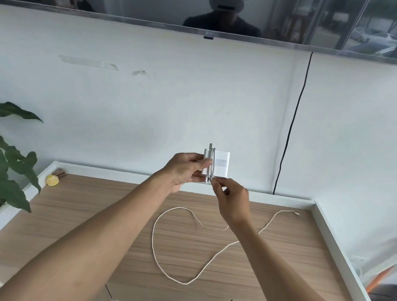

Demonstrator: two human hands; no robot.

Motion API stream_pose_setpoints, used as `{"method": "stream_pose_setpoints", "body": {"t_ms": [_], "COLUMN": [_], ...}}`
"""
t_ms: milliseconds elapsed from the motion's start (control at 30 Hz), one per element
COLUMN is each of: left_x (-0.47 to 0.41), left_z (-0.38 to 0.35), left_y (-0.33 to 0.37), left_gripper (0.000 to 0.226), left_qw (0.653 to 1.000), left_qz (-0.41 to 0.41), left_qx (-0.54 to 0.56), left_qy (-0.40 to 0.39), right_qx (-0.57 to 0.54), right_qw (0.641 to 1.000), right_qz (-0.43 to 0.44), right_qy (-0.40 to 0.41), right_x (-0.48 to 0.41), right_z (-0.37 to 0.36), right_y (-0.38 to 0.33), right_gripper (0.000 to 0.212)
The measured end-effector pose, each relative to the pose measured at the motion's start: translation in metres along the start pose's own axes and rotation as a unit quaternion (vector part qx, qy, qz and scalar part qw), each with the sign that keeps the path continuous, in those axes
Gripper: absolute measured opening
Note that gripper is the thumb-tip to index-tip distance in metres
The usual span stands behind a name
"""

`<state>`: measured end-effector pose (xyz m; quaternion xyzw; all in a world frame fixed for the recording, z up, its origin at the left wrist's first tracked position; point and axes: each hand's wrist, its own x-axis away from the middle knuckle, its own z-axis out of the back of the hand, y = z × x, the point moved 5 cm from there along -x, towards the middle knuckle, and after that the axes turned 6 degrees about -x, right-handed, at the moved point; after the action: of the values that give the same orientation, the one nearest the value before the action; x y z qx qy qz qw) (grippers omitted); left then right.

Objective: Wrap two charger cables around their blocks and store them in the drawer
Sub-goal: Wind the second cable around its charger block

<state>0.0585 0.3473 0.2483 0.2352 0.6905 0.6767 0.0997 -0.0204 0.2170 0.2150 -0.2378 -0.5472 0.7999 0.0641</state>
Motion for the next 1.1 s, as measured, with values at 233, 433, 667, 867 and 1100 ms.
{"method": "stream_pose_setpoints", "body": {"t_ms": [233, 433, 667, 867, 1100], "left_x": [0.003, 0.002, 0.001, 0.001, -0.002], "left_z": [0.008, 0.006, 0.011, 0.011, 0.01], "left_y": [0.004, 0.01, -0.004, -0.013, -0.003], "left_gripper": [0.026, 0.022, 0.017, 0.026, 0.025], "left_qw": [0.998, 0.992, 0.994, 0.995, 0.991], "left_qz": [-0.038, -0.063, -0.025, 0.01, -0.017], "left_qx": [-0.012, 0.019, 0.019, 0.067, 0.046], "left_qy": [0.038, 0.112, 0.101, 0.072, 0.121], "right_qx": [0.054, 0.19, 0.282, 0.323, 0.285], "right_qw": [0.996, 0.973, 0.933, 0.919, 0.937], "right_qz": [0.029, 0.132, 0.225, 0.223, 0.2], "right_qy": [-0.061, 0.014, 0.005, 0.036, 0.024], "right_x": [0.008, 0.028, 0.039, 0.029, 0.021], "right_z": [-0.012, -0.017, -0.022, -0.002, -0.011], "right_y": [-0.012, -0.022, -0.037, -0.043, -0.059], "right_gripper": [0.014, 0.036, 0.049, 0.033, 0.032]}}
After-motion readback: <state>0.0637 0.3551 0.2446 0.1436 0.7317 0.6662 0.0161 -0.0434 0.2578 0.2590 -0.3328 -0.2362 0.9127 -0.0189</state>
